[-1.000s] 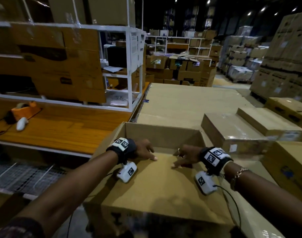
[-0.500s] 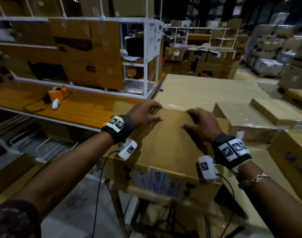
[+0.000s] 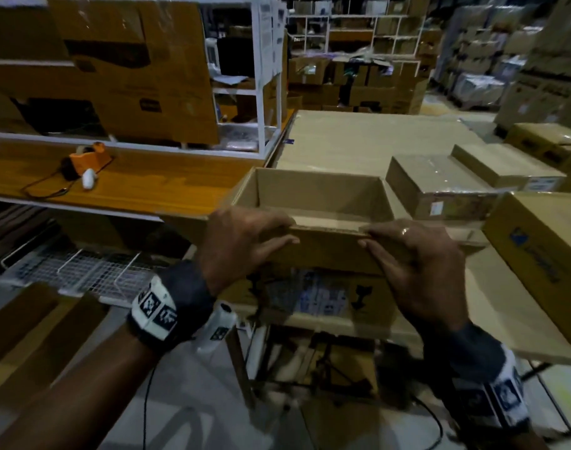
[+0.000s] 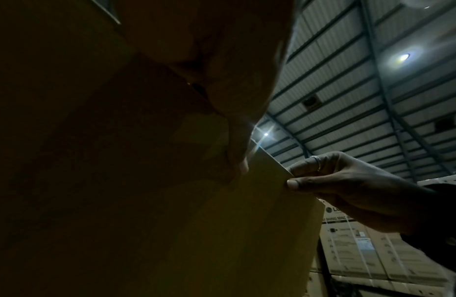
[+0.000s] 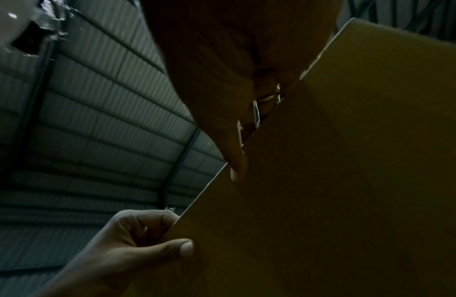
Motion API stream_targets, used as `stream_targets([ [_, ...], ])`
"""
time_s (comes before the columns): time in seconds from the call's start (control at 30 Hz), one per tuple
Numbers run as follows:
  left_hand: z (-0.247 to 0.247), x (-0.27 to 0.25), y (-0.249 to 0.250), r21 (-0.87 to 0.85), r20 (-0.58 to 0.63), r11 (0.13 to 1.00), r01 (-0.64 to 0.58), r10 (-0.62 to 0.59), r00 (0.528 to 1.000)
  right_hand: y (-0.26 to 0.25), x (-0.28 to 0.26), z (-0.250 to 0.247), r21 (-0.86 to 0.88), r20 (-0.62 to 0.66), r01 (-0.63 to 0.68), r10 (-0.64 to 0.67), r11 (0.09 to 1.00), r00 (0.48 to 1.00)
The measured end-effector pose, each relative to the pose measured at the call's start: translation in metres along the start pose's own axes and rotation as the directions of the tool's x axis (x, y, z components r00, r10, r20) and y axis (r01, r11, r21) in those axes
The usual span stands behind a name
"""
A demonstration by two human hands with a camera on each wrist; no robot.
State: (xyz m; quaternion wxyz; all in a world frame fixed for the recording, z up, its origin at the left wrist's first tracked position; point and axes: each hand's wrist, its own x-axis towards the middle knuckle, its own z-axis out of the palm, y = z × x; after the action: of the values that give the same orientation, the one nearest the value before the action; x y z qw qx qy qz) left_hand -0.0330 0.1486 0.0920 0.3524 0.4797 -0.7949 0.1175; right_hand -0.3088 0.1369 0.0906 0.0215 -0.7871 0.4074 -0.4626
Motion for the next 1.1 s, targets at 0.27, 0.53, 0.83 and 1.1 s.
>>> stream_targets([
  [0.27, 0.027, -0.120, 0.038, -0.118, -0.017, 0.993, 0.006, -0.008, 1.000, 0.003, -0.114, 0.000, -0.050, 0.183, 0.037, -0.028, 0.998, 0.983],
  [0.53, 0.094, -0.194, 0.035, -0.196, 0.032, 0.981, 0.000, 0.007, 0.999, 0.039, -0.192, 0.047, -0.160, 0.360, 0.064, -0.002, 0.985, 0.933],
  [0.83, 0.144, -0.223, -0.001, -0.154, 0.318, 0.987, 0.042, 0.009, 0.948, 0.057, -0.219, 0.117, -0.220, 0.484, -0.216, 0.299, 0.951, 0.822],
  [1.1, 0.117, -0.149, -0.036, -0.205, -0.001, 0.953, 0.221, -0.226, 0.974, 0.033, -0.118, 0.143, -0.109, 0.382, -0.203, 0.230, 0.973, 0.895],
])
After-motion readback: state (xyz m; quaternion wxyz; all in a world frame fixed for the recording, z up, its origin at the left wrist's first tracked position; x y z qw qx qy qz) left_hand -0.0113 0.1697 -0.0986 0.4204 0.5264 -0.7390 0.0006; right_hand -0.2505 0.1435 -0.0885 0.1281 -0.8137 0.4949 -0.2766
